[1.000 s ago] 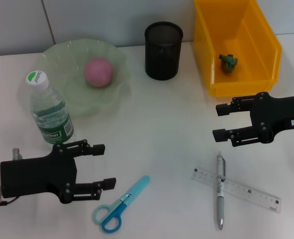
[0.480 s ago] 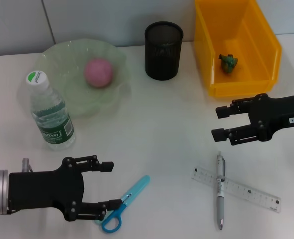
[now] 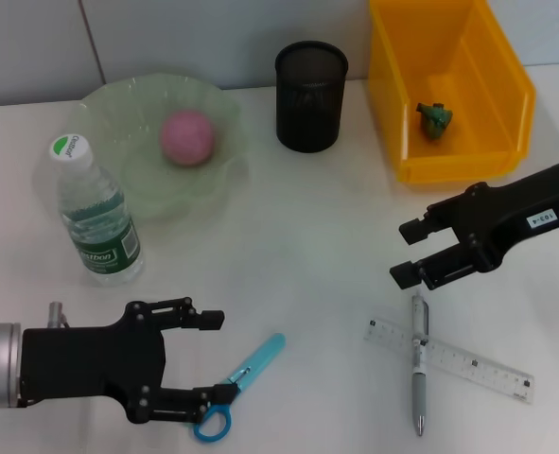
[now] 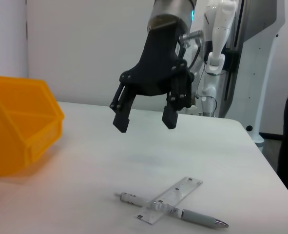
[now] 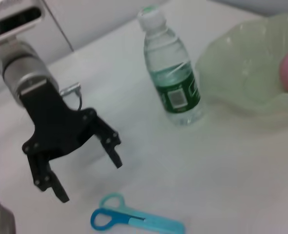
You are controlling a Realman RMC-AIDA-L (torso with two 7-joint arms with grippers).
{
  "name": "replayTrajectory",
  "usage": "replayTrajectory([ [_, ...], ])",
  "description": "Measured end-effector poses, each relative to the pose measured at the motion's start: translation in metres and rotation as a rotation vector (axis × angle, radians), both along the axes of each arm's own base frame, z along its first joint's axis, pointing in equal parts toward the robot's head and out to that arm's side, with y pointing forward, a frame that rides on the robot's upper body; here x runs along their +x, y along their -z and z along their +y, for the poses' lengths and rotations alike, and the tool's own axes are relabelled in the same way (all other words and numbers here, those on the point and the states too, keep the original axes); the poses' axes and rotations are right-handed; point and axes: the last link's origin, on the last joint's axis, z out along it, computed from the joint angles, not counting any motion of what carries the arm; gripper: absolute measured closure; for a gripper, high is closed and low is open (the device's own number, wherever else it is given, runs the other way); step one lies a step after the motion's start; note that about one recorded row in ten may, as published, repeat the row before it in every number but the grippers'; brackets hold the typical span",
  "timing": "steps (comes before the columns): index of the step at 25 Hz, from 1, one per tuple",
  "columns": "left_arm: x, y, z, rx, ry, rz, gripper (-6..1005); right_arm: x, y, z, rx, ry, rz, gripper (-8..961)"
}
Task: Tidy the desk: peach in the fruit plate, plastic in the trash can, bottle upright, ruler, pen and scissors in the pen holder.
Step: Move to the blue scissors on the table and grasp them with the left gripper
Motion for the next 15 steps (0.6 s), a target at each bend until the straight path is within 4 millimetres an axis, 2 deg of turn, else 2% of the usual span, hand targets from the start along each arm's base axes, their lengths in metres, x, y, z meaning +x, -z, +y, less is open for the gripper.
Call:
replayTrajectory([
  [5,0.001,-0.001,0.001,0.001,-0.004,-0.003,187,-0.013,-0.001,0.003,-0.011,-0.028,-0.011,218],
  [8,0.004,0.0,0.004,-0.007,-0.014,-0.003,187,-0.011,-0.001,0.004,-0.005,-0.028,-0.014,219],
  [9,0.004,0.001,0.004,-0.008,-0.014,-0.004,187,-0.007,-0.001,0.005,0.007,-0.027,-0.012,219],
  [10,0.006,0.001,0.005,-0.011,-0.016,-0.006,186,0.005,-0.004,0.003,0.043,-0.023,0.015,219],
  [12,0.007,0.001,0.007,-0.014,-0.021,-0.008,186,0.013,-0.007,0.001,0.066,-0.021,0.043,219],
  [15,0.016,0.001,0.014,-0.043,-0.048,-0.014,186,0.033,-0.015,-0.016,0.107,-0.056,0.196,220],
])
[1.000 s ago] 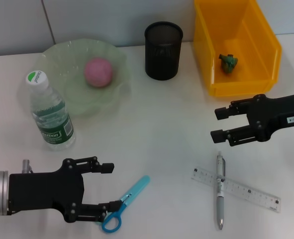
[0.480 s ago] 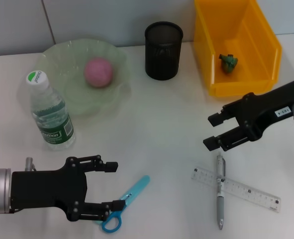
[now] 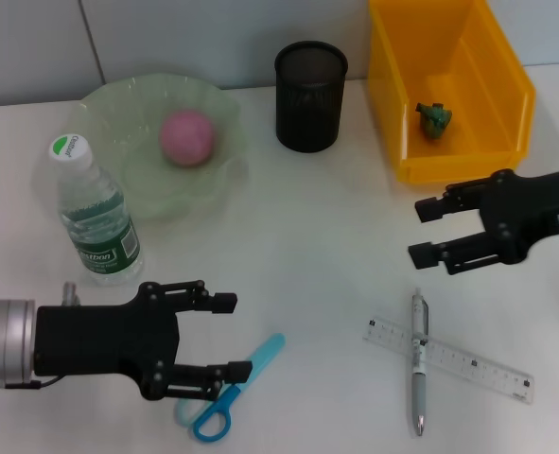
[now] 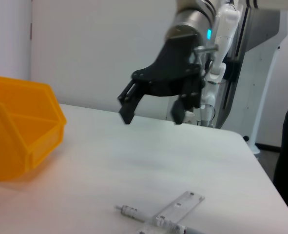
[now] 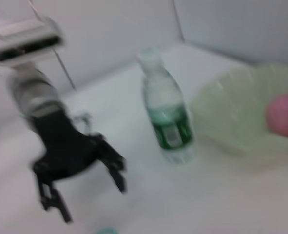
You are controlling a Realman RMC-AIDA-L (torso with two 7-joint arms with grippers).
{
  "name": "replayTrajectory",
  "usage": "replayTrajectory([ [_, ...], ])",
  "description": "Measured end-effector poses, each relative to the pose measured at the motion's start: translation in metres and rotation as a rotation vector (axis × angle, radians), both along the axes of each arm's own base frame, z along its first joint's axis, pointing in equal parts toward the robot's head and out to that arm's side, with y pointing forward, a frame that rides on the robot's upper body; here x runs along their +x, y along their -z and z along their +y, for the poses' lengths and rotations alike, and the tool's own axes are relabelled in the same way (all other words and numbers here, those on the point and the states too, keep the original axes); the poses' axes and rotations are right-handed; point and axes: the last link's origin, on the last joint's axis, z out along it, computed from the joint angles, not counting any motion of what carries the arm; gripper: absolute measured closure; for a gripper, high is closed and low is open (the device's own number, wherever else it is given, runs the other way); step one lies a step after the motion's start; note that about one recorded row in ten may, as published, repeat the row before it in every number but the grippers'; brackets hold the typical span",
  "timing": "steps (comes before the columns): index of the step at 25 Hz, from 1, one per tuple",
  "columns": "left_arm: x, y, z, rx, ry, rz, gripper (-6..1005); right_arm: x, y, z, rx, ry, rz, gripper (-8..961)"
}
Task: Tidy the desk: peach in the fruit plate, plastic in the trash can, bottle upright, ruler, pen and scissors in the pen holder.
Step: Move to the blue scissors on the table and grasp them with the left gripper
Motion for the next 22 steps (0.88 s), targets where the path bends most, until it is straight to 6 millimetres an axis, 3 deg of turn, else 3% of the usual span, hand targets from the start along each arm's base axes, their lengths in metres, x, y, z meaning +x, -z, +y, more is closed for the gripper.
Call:
replayTrajectory([
  [8,0.029,-0.008,0.021,-0.138,-0.09,0.091,187,0.021,0.004,-0.026,-0.105,-0.047,0.055,222],
  [10,0.054,-0.017,0.028,-0.183,-0.091,0.156,187,0.026,0.006,-0.03,-0.097,-0.065,0.046,222],
  [14,0.083,-0.025,0.035,-0.212,-0.108,0.22,187,0.028,0.005,-0.031,-0.088,-0.071,0.043,223],
  [15,0.103,-0.028,0.041,-0.227,-0.136,0.278,191,0.029,0.003,-0.03,-0.085,-0.071,0.04,223],
  [16,0.103,-0.028,0.041,-0.227,-0.136,0.278,195,0.029,0.003,-0.03,-0.085,-0.071,0.04,223],
  [20,0.14,-0.03,0.053,-0.244,-0.191,0.456,209,0.03,0.001,-0.03,-0.079,-0.07,0.035,224],
  [22,0.15,-0.028,0.054,-0.247,-0.199,0.496,213,0.03,0.001,-0.03,-0.078,-0.071,0.034,225],
])
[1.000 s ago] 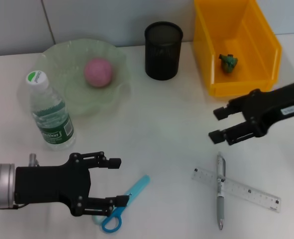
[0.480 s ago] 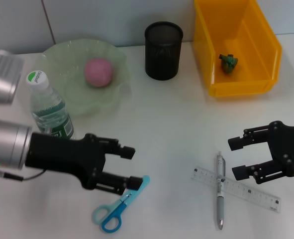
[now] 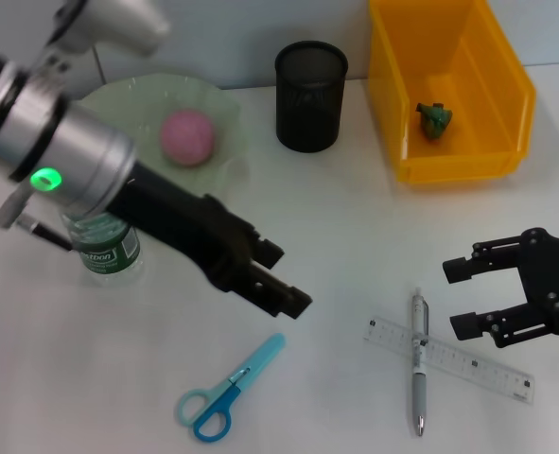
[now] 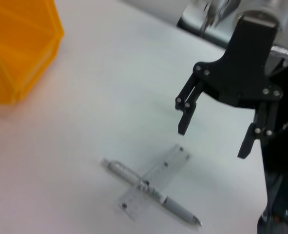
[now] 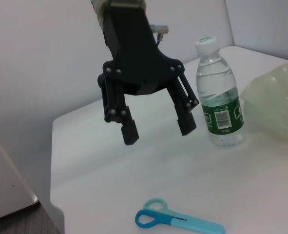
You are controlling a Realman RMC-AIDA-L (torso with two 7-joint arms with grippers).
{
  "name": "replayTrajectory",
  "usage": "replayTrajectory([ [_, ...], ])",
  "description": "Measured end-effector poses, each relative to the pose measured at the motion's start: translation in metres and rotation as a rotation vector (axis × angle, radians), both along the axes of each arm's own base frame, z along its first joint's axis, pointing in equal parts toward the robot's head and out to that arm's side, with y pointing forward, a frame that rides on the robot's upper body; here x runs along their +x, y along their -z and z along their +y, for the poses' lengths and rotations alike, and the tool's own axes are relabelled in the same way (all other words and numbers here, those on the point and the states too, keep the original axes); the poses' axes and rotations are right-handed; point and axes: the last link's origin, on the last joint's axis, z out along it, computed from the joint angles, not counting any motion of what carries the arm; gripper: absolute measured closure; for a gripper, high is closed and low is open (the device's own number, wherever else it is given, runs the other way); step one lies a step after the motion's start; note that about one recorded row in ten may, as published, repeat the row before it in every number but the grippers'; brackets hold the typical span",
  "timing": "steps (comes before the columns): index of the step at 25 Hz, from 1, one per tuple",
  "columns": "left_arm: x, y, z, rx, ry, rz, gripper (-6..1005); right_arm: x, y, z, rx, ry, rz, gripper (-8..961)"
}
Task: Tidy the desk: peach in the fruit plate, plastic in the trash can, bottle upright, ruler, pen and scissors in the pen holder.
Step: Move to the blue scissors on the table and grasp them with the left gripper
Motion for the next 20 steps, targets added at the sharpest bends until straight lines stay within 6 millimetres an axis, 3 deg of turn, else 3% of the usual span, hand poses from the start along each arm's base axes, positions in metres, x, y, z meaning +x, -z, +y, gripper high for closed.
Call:
replayTrajectory([
  [8,0.056,0.017,-0.003,0.009,0.024,0.312,213,-0.002,0.0,0.003,0.005,-0.008,-0.005,226],
  [14,0.06,0.02,-0.003,0.022,-0.044,0.371,213,-0.002,0.002,0.007,0.029,-0.015,-0.022,227],
  [20,0.051,0.02,-0.001,0.056,-0.139,0.439,213,0.001,0.005,0.01,0.031,-0.006,-0.047,229],
])
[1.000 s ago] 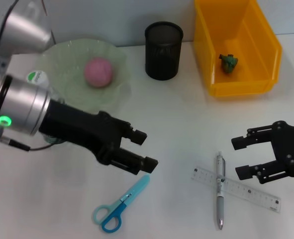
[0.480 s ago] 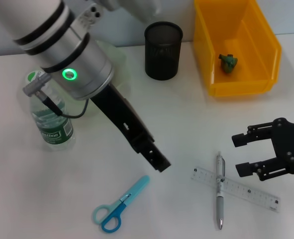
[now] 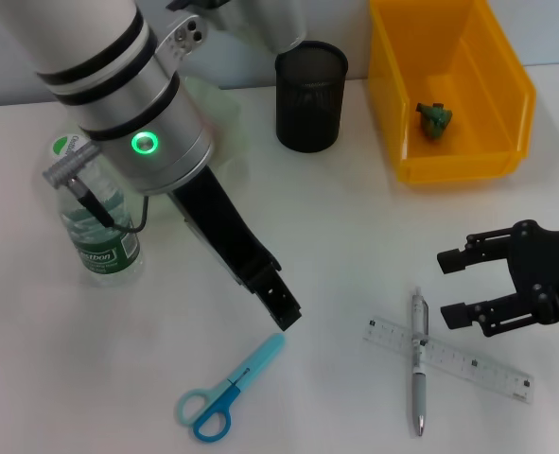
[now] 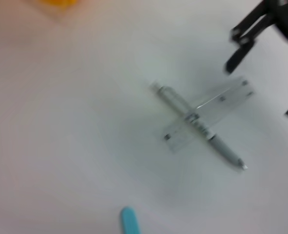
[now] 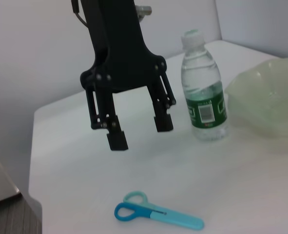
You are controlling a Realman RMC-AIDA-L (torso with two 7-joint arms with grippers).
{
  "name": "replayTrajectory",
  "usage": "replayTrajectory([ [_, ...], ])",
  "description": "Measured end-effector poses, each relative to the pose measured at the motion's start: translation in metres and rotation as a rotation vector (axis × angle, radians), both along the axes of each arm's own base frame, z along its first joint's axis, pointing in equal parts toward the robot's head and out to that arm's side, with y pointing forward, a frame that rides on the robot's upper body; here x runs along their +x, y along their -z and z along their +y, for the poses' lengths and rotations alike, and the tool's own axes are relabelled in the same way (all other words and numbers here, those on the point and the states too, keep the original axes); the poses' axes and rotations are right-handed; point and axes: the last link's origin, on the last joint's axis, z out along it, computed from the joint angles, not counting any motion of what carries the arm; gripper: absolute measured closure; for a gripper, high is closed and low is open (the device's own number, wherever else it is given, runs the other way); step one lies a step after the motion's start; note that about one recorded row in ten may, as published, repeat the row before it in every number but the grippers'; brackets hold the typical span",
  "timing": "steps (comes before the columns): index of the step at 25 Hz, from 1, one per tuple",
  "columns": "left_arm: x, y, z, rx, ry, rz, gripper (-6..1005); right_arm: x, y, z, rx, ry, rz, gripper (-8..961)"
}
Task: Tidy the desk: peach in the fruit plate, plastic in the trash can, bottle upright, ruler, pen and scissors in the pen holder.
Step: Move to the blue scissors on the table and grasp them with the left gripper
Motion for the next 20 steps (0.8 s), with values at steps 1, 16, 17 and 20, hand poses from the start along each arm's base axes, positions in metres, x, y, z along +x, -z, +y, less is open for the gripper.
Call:
replayTrajectory([
  [1,-0.004,0.001,0.001,0.003,-0.015,0.011,213,0.0,0.0,0.0,-0.003,0.0,-0.005,229],
  [16,-0.024,0.029,-0.006,0.022,-0.054,0.164,213,0.003,0.003,0.003,0.007,0.012,-0.028,232],
  [17,-0.025,0.031,-0.006,0.028,-0.052,0.165,213,0.003,0.003,0.003,0.006,0.012,-0.028,232],
  [20,-0.025,0.031,-0.006,0.028,-0.052,0.165,213,0.003,0.004,0.002,0.006,0.014,-0.026,233],
])
